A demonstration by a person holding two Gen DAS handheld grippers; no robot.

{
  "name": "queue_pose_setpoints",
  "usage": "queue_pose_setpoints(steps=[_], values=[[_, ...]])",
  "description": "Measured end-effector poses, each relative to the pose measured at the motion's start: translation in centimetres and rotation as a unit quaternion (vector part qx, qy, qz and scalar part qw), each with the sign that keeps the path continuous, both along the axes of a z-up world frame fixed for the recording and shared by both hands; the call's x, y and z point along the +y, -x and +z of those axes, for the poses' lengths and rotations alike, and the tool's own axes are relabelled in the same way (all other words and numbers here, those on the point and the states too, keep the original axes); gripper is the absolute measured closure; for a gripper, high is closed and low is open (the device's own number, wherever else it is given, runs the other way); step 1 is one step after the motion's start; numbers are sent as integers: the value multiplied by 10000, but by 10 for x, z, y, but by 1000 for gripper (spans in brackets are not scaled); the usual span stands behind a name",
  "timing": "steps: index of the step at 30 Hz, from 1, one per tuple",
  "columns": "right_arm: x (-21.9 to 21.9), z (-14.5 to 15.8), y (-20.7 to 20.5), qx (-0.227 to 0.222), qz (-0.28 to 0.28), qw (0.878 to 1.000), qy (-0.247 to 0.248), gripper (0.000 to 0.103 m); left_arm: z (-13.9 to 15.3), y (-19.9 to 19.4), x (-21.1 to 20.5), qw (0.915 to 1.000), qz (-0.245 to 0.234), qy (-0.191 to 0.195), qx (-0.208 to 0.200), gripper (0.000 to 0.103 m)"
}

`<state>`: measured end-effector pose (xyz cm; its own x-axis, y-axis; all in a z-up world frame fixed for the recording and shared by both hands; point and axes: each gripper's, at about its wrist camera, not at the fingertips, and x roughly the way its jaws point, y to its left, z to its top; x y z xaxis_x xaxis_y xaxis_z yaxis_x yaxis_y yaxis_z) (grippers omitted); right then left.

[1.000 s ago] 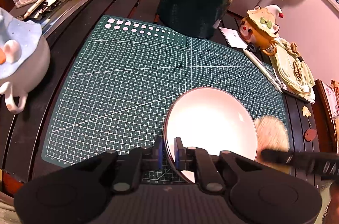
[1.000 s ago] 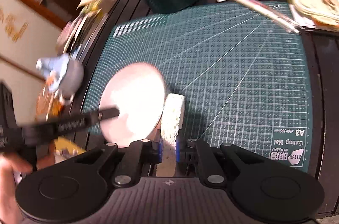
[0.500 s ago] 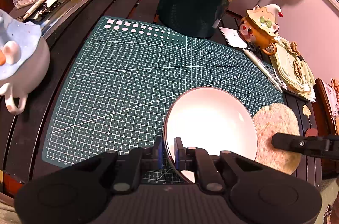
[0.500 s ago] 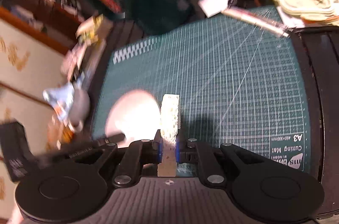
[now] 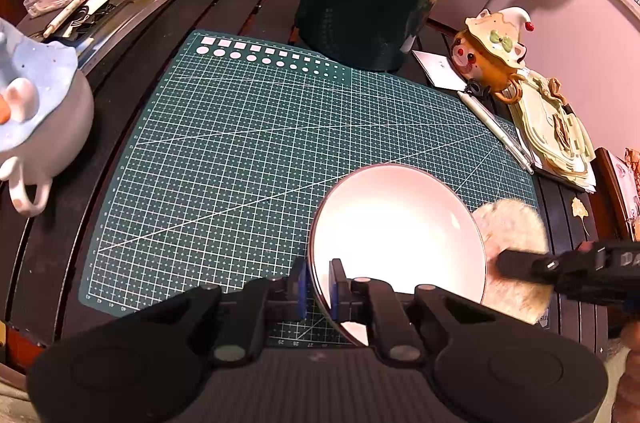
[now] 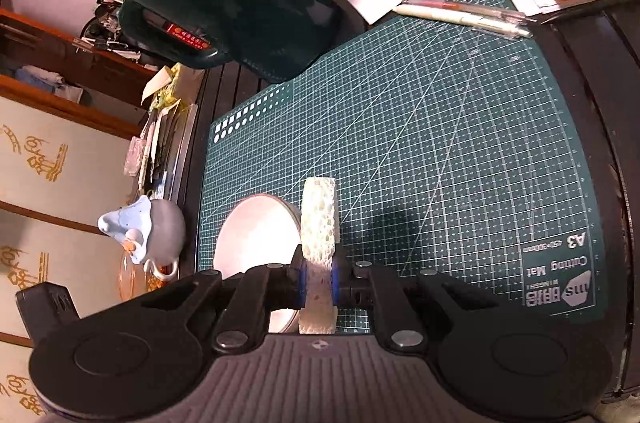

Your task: Clean bowl

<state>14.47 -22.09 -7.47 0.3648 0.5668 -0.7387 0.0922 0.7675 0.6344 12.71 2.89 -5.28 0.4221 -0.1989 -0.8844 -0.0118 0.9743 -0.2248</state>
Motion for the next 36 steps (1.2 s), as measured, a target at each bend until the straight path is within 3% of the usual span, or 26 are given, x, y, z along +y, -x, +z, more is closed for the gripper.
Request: queue_pose_setpoints(steps=[4,11,21,36], values=[[-4,-7,-3,190,-17,9998,-66,92,0,0,0,10000,7,3,3,93],[-9,17,2,-267,-6,9996,9,92,-1,2,-2,10000,49,11,1,93],[-1,-23,-10,424,155,9990,-73,92,0,1,-2,10000,49,28,9,93],[-10,22,2,-386,93,9991,-144,92,0,2,-3,10000,78,38,9,93]])
